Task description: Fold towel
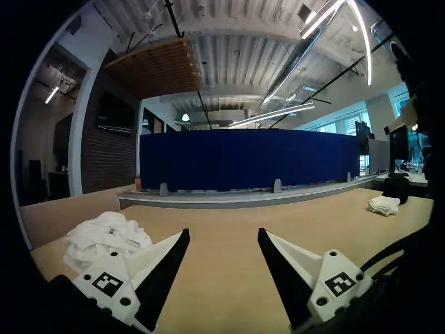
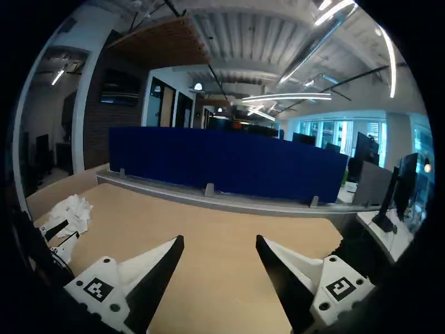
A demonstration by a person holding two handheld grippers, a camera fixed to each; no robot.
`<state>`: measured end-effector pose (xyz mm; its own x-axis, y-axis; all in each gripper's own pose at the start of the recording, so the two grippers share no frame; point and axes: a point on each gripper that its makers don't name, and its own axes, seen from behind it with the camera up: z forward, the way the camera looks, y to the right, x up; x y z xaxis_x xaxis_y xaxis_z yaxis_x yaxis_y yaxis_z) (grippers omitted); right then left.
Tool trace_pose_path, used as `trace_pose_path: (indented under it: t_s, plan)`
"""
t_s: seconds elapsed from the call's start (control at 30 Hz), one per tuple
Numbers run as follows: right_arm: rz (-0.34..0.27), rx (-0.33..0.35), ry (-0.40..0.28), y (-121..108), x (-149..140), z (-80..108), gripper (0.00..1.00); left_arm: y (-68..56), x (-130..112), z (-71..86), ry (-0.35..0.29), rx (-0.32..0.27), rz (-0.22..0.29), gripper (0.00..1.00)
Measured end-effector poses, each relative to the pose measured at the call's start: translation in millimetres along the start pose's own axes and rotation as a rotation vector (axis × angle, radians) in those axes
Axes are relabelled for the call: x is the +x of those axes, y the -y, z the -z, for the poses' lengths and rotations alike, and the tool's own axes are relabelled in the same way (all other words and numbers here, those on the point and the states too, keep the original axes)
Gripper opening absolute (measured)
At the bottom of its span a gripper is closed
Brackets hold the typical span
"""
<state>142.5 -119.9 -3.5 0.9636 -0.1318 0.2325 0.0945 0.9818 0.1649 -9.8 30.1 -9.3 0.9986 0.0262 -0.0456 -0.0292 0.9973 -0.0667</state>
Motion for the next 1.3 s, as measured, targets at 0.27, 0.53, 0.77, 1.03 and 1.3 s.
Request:
trace_pose_path:
  t_s: [0.27,0.53,0.77,1.03,1.3]
  plan:
    - [-0.002,-0.003,0.002,-3.8,-0.1,0.4,1.0,0.2,-2.7,-5.8,0.009,0.001,0.018,0.9]
    - [-0.017,0.001,0.004,-7.0,-2.4,-1.5,1.0,0.3,-4.7,-7.1,0.012,-0.004,0.018,0.91]
    - [-0.027,0.003,0.009,-11.7,-8.0,-3.0,1.0,-0.3,-6.1,-6.6,0.013,-0.008,0.017,0.91]
    - [-0.047,-0.002,0.004,-22.8,-10.6,-1.6,1.0,0.7,-6.5,-6.5,0.015,-0.008,0.016,0.91]
    - [-0.09,-0.003,-0.034,-36.4,-3.1,7.1,1.0,0.9,-8.0,-6.2,0.015,-0.008,0.017,0.91]
